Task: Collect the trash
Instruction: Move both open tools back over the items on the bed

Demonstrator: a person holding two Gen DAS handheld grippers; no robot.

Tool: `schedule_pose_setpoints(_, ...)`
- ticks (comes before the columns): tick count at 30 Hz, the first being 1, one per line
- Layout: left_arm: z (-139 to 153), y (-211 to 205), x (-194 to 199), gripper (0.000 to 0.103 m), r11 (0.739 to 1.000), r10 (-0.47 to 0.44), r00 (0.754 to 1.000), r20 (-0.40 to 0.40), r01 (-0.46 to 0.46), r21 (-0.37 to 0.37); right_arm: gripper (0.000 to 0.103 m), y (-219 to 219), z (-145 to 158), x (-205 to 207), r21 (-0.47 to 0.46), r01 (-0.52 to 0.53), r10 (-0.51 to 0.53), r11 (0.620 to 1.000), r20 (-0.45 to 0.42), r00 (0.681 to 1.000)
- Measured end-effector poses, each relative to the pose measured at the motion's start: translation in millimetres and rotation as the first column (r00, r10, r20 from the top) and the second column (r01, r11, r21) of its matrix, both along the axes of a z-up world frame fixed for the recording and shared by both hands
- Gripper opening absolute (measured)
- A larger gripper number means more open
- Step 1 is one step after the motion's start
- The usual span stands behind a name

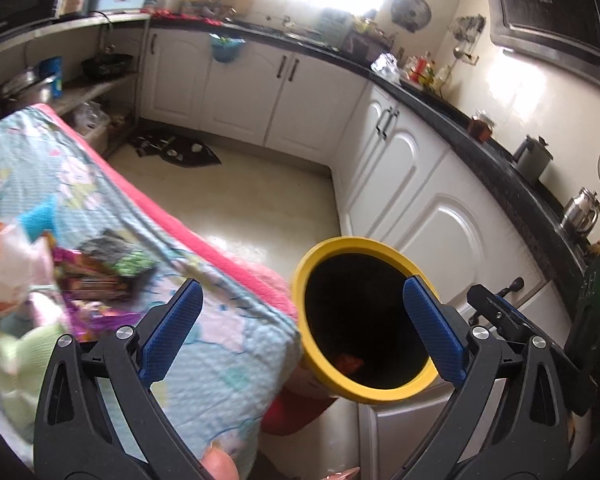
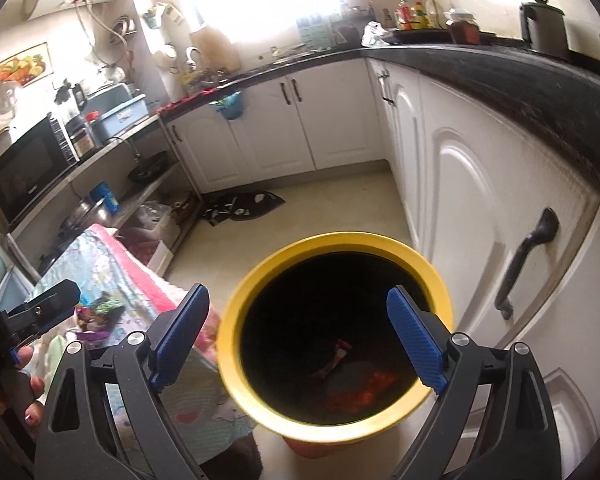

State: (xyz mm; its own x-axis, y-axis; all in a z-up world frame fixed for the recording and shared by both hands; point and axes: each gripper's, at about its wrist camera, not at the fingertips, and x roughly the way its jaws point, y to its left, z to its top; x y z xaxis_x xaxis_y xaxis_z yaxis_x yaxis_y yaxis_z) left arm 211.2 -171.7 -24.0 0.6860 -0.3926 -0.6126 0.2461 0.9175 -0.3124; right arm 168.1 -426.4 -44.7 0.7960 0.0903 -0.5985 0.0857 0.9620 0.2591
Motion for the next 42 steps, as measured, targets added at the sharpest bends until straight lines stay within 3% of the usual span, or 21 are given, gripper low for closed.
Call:
schedule_pose_setpoints(11,23.0,66.9,-38.3,0.092,0.985,0.168,0.983,0.081,-0.170,0.026,0.089,60.6,20.9,-5.8,0.010,-0.158,0.157,0.987,0.041,0.987)
schedule_pose_setpoints(18,24.2,99.8,-54.7,0.092,0.971,0.238,0.968,0.078,-0.240,0.015,0.090,96.8,26.8,-12.7,0.008,-0.246,0.245,0.969,0.048,0.968)
schedule_pose_setpoints(35,18.8,173.5,-96.2,0.092,0.913,0.406,0.911,0.066,-0.407,0.000,0.090,186.2,28.0,-26.8,-0.011,-0.459,0.459,0.888,0.025,0.888)
schedule_pose_setpoints(42,15.2,202.9,-114.5,0.092,0.878,0.478,0.877,0.042,-0.479,-0.005,0.090,217.4,25.6,-26.7,-0.021,-0.518,0.519,0.855,0.009,0.855)
